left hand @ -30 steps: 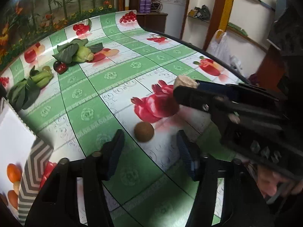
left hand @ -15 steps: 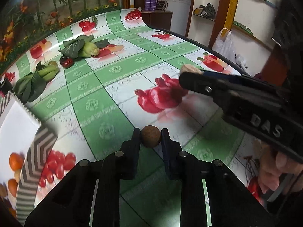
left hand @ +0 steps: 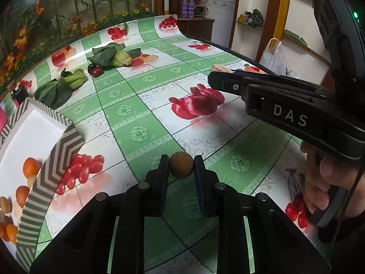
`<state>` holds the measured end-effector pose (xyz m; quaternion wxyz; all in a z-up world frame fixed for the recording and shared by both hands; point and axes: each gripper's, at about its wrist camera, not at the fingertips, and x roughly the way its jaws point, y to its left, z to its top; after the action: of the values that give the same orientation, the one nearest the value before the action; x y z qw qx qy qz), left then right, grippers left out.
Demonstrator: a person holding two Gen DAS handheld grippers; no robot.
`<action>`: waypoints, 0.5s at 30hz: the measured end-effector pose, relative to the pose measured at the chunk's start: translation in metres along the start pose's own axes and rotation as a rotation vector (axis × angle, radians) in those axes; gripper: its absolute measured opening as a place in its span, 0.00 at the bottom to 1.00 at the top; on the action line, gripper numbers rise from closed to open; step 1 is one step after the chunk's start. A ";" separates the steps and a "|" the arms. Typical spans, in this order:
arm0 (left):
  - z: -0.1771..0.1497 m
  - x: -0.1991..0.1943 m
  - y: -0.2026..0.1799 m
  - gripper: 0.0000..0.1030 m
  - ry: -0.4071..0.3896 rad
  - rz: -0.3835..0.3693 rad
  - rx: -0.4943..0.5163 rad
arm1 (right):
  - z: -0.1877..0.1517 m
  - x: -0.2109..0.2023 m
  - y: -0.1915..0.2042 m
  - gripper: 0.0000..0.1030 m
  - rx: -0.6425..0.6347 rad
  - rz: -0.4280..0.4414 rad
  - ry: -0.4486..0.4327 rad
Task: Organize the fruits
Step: 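Carry the brown ball and the rice cake over the tray with both tools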
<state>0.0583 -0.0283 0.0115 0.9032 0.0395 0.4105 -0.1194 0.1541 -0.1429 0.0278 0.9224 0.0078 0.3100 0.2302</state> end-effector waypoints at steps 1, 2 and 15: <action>-0.001 -0.002 0.001 0.20 -0.003 0.001 -0.002 | 0.000 -0.001 0.001 0.26 -0.003 -0.005 -0.006; -0.001 -0.004 0.003 0.20 -0.006 -0.001 -0.004 | 0.000 -0.003 0.002 0.26 -0.008 -0.015 -0.015; -0.010 -0.038 0.028 0.20 -0.067 -0.014 -0.031 | -0.012 -0.012 0.057 0.26 -0.117 -0.078 -0.035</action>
<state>0.0338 0.0071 0.0325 0.9161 0.0184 0.3820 -0.1207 0.1149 -0.0985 0.0332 0.9349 -0.0543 0.2799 0.2114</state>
